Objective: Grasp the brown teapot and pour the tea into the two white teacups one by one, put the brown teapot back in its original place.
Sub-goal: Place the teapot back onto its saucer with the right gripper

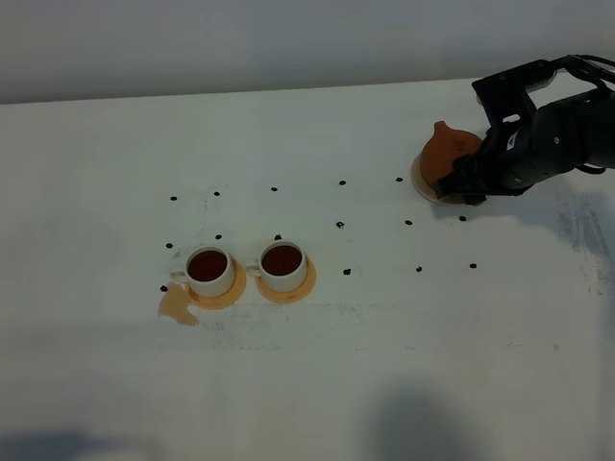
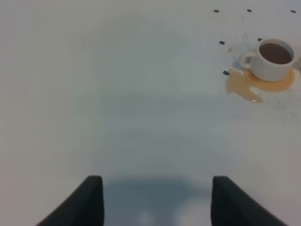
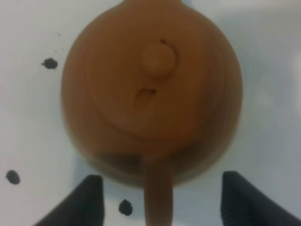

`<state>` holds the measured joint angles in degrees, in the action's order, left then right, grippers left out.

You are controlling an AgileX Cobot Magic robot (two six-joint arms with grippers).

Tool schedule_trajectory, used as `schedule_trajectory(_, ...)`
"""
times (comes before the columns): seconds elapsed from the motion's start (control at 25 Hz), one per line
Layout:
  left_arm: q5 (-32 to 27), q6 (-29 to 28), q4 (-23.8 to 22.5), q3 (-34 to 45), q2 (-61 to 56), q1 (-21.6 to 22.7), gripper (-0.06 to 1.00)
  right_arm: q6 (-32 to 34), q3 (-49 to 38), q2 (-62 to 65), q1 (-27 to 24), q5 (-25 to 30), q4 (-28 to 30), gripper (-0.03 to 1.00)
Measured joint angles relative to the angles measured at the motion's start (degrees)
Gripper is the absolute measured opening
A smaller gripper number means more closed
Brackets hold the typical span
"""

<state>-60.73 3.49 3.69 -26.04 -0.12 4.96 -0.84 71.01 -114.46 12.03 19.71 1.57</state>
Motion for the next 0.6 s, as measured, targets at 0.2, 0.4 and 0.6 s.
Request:
schedule_trajectory(0.2,0.0,0.0,0.0,0.0,0.0,0.0,0.50,0.3,0.1,1.4,0.0,1.5,0.1,0.56)
schedule_trajectory(0.4,0.0,0.0,0.0,0.0,0.0,0.0,0.50,0.3,0.1,7.8,0.0,5.1,0.1,0.56)
schedule_trajectory(0.6,0.0,0.0,0.0,0.0,0.0,0.0,0.50,0.3,-1.1,16.5,0.0,9.5,0.6,0.56)
